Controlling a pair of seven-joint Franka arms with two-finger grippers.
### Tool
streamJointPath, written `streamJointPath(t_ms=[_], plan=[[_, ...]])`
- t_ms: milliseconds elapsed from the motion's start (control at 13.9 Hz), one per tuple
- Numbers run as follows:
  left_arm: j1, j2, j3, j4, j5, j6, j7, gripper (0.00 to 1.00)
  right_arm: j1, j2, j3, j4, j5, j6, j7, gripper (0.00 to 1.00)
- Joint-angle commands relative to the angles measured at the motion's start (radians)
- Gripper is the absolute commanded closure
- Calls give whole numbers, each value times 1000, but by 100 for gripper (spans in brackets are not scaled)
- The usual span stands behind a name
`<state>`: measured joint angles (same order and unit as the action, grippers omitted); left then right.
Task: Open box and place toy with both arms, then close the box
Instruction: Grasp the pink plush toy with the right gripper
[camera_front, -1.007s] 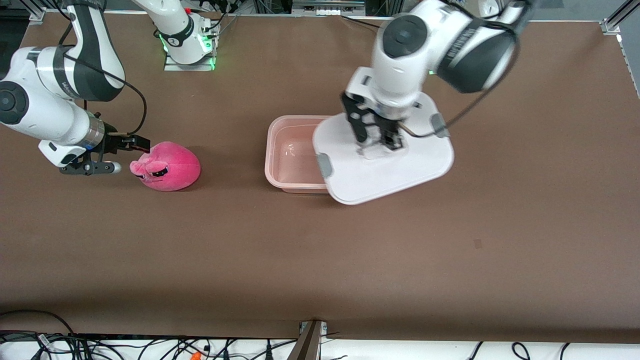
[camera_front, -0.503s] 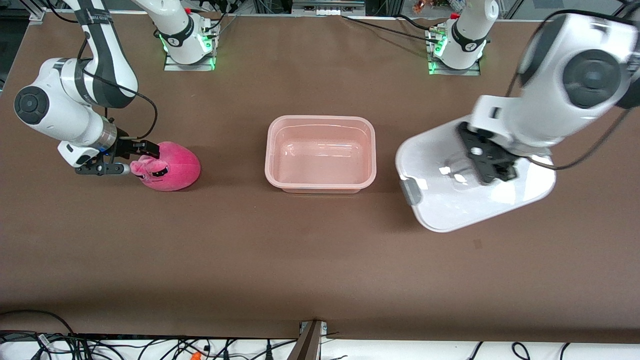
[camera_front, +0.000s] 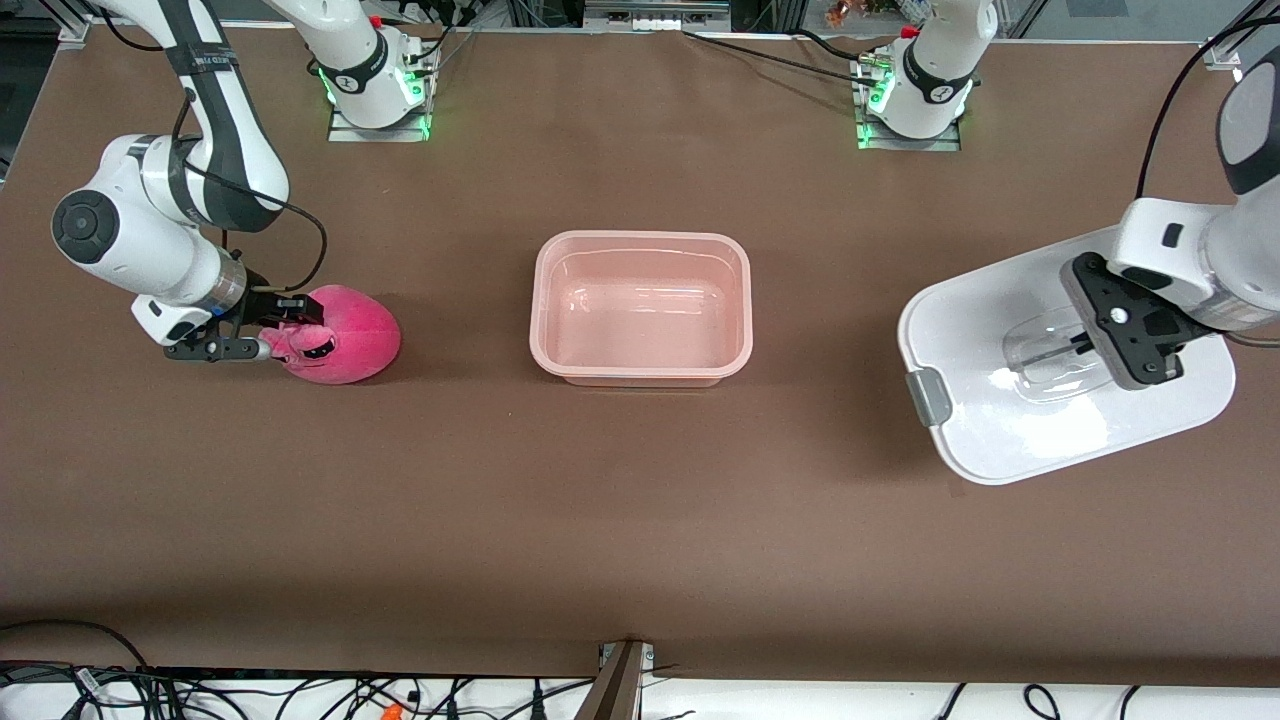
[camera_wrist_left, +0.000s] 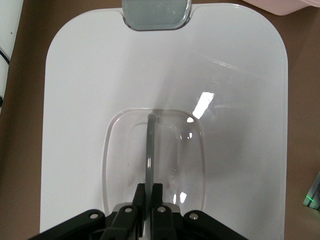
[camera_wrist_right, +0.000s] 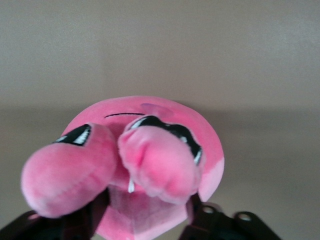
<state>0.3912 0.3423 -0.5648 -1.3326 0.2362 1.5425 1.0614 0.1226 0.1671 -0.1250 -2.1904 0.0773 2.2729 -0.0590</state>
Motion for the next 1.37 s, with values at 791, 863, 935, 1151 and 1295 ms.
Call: streamJointPath(t_ms=[791, 863, 935, 1151, 1295], plan=[[57, 29, -10, 29, -6, -28, 97, 100, 11, -31, 132, 168, 4, -190, -96, 100], [57, 29, -10, 27, -6, -28, 95, 100, 12, -31, 168, 226, -2, -267, -102, 100], [57, 29, -10, 29, -6, -28, 97, 100, 15, -29, 197, 285, -16, -338, -102, 100], [55, 30, -10, 27, -8, -30, 94, 100, 63, -24, 266, 441, -85, -511, -105, 100], [57, 29, -10, 26, -8, -30, 94, 100, 142, -20, 272, 535, -122, -597, -108, 100]])
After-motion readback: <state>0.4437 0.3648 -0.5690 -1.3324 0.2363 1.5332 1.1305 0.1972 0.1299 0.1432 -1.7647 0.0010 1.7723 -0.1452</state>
